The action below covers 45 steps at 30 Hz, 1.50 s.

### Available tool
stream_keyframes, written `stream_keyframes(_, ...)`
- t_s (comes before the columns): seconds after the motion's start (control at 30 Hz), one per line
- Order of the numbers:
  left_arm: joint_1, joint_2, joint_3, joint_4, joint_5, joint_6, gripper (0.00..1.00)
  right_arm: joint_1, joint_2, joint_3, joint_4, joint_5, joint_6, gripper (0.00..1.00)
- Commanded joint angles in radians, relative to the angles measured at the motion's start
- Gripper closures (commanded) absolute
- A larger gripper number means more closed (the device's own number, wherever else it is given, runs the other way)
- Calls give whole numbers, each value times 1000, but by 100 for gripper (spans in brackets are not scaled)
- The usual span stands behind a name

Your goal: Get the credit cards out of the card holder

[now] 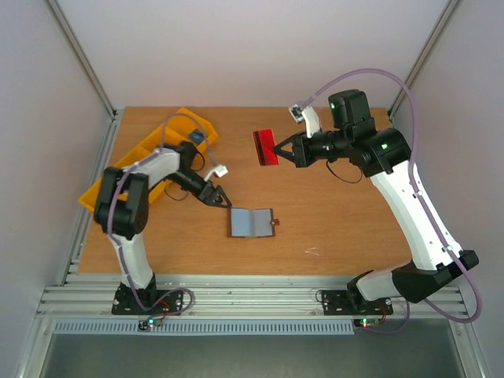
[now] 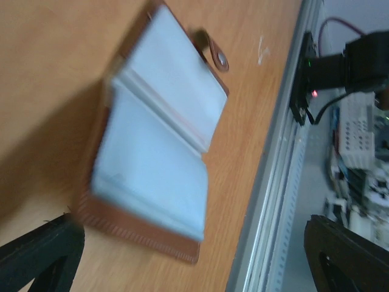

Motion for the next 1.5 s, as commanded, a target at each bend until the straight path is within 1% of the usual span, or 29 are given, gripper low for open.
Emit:
stream_keyframes(0.0, 78, -236, 75, -61, -49, 44, 1, -7, 17, 84, 189, -91, 39, 99)
stream_keyframes(0.07, 87, -340, 127, -132, -86, 85, 1, -5, 43, 147, 182, -120, -13, 99)
stream_keyframes(0.13, 88, -456, 195, -210, -126, 130, 1, -2, 85, 236, 100, -126, -111, 99)
stream_keyframes(0.23, 88, -585, 347, -329, -166, 188, 1, 20, 124, 327, -49, -129, -333, 99)
stream_keyframes(0.3, 88, -630, 477, -442, -144, 245, 1, 27, 108, 295, -68, -150, -475, 99)
stream_keyframes(0.33, 88, -637, 547, -516, -118, 273, 1, 33, 94, 249, -38, -144, -524, 99)
stream_keyframes(0.4, 75, -637, 675, -651, -72, 372, 3, 52, 65, 188, 17, -124, -600, 99)
stream_keyframes(0.43, 55, -637, 728, -689, -72, 393, 4, 64, 56, 171, 34, -121, -634, 99)
stream_keyframes(0.5, -8, -641, 785, -683, -119, 382, 12, 84, 52, 162, 48, -153, -687, 99)
stream_keyframes(0.53, -51, -642, 798, -658, -168, 330, 17, 89, 55, 164, 41, -190, -728, 99)
stream_keyframes(0.6, -118, -632, 816, -631, -224, 265, 27, 111, 62, 158, 63, -216, -735, 99)
stream_keyframes(0.63, -140, -618, 828, -636, -232, 254, 29, 122, 65, 153, 72, -218, -741, 99)
stream_keyframes(0.73, -187, -574, 862, -633, -295, 257, 29, 169, 81, 148, 62, -169, -790, 99)
stream_keyframes(0.83, -197, -533, 909, -589, -362, 218, 34, 203, 98, 157, 27, -140, -824, 99)
stream_keyframes(0.97, -198, -510, 923, -597, -354, 242, 34, 230, 109, 161, 4, -96, -841, 99)
stream_keyframes(1.07, -198, -488, 926, -596, -356, 263, 35, 256, 144, 201, -49, -44, -861, 99)
stream_keyframes(1.1, -198, -484, 926, -598, -351, 265, 38, 258, 155, 213, -57, -40, -860, 99)
stream_keyframes(1.13, -198, -479, 928, -602, -340, 266, 43, 259, 162, 219, -60, -34, -858, 99)
stream_keyframes(1.23, -199, -474, 921, -618, -314, 284, 62, 261, 176, 232, -52, -15, -855, 99)
stream_keyframes(1.3, -199, -473, 911, -616, -308, 288, 73, 263, 187, 241, -52, -10, -858, 99)
stream_keyframes(1.33, -199, -472, 908, -613, -303, 285, 76, 262, 191, 246, -53, 0, -857, 99)
stream_keyframes(1.47, -200, -473, 880, -593, -292, 264, 78, 262, 203, 253, -53, 11, -859, 99)
